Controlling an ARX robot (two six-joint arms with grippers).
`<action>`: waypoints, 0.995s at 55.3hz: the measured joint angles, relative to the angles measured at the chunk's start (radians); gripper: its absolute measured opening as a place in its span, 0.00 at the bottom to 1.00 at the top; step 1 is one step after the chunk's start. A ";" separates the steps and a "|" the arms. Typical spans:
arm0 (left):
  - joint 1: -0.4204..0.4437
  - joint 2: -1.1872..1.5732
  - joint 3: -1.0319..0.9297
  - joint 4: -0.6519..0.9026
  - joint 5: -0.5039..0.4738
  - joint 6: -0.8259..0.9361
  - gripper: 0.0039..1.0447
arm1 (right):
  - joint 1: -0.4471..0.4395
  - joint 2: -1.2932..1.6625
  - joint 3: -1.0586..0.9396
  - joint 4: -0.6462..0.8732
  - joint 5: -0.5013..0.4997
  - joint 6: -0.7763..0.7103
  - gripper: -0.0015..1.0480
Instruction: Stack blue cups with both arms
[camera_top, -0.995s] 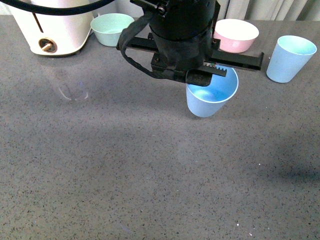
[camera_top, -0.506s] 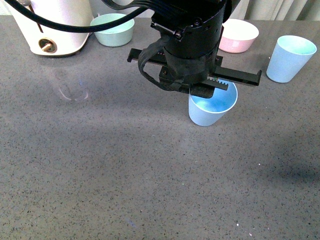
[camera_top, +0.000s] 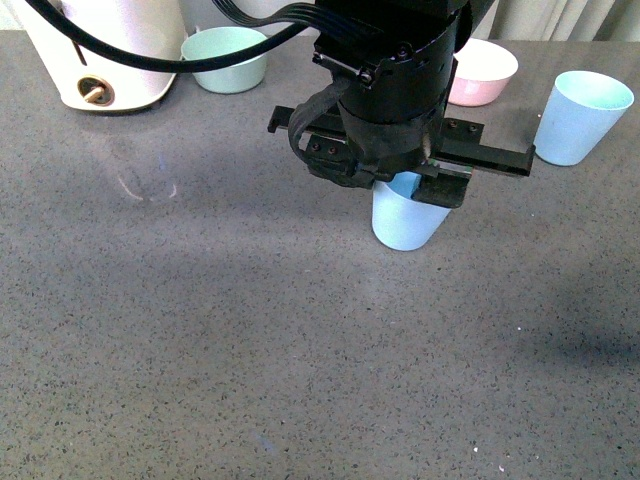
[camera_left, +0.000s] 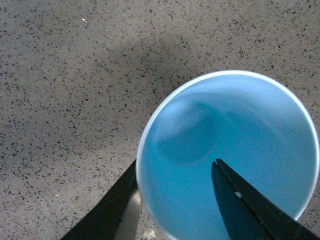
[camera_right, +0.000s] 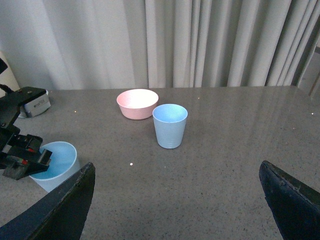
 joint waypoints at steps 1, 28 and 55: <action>0.000 0.000 0.000 0.000 0.001 0.000 0.45 | 0.000 0.000 0.000 0.000 0.000 0.000 0.91; 0.008 -0.016 0.001 0.018 0.006 0.001 0.91 | 0.000 0.000 0.000 0.000 0.000 0.000 0.91; 0.056 -0.114 -0.037 0.042 0.008 0.002 0.92 | 0.000 0.000 0.000 0.000 0.000 0.000 0.91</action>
